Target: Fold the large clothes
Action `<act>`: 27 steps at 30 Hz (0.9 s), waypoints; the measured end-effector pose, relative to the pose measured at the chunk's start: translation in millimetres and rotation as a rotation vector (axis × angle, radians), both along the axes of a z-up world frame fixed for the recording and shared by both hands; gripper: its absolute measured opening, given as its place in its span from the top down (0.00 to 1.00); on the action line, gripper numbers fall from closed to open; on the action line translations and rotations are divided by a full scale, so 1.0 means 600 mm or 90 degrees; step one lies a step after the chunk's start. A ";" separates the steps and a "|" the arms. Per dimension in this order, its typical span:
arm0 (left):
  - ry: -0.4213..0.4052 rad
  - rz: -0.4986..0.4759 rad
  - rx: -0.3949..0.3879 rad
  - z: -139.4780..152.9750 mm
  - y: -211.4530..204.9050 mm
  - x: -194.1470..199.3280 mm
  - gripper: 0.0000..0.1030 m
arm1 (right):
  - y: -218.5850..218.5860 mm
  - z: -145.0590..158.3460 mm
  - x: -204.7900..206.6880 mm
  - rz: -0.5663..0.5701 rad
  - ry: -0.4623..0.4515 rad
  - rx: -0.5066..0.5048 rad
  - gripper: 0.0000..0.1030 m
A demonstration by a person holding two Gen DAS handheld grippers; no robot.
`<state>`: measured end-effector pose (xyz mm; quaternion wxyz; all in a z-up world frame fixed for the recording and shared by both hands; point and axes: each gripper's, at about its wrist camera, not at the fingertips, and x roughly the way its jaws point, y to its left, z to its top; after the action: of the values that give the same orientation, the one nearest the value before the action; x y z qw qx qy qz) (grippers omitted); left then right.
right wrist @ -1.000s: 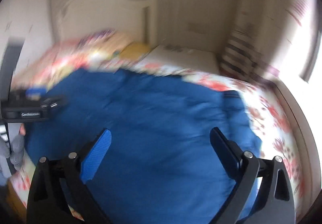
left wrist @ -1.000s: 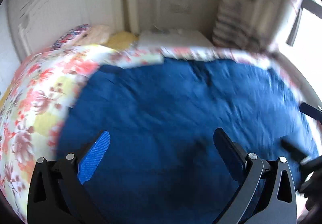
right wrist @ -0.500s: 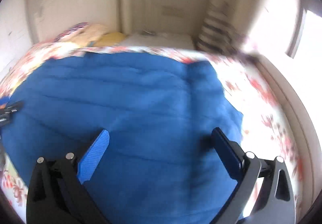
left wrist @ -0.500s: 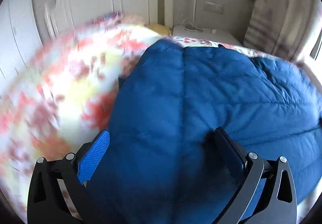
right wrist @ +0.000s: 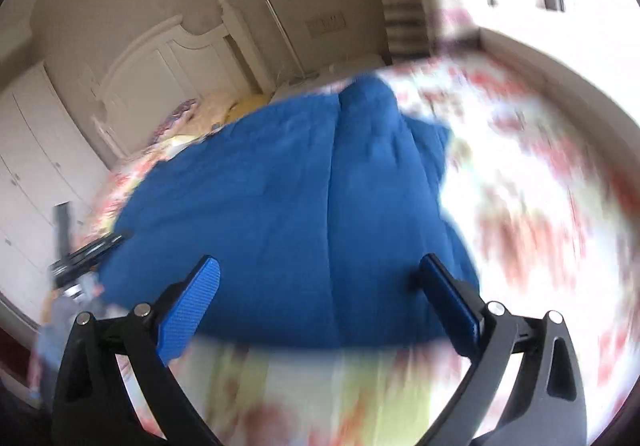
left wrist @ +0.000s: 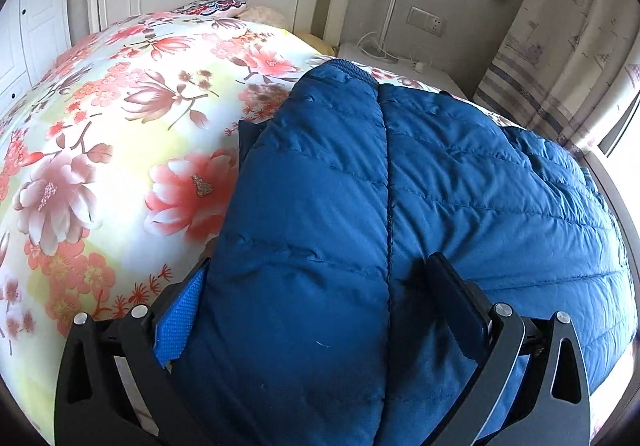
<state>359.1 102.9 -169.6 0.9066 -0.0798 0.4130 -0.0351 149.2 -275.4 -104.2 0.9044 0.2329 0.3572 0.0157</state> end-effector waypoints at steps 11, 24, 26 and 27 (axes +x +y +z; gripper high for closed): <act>0.008 -0.006 -0.006 -0.003 0.000 0.005 0.04 | -0.017 -0.077 0.022 -0.041 0.019 0.193 0.03; -0.042 0.016 0.060 0.090 -0.073 -0.024 0.05 | -0.060 -0.099 0.103 -0.147 -0.132 0.350 0.69; -0.061 -0.009 0.065 0.120 -0.112 -0.029 0.05 | -0.059 -0.088 0.075 -0.141 -0.152 0.344 0.70; -0.061 -0.031 0.075 0.130 -0.143 -0.029 0.05 | -0.063 -0.085 0.067 -0.141 -0.157 0.343 0.70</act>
<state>341.9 16.9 -91.4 0.9273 -0.0147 0.3723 -0.0365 189.1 -313.0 -155.2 0.8427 0.4980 0.2007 0.0395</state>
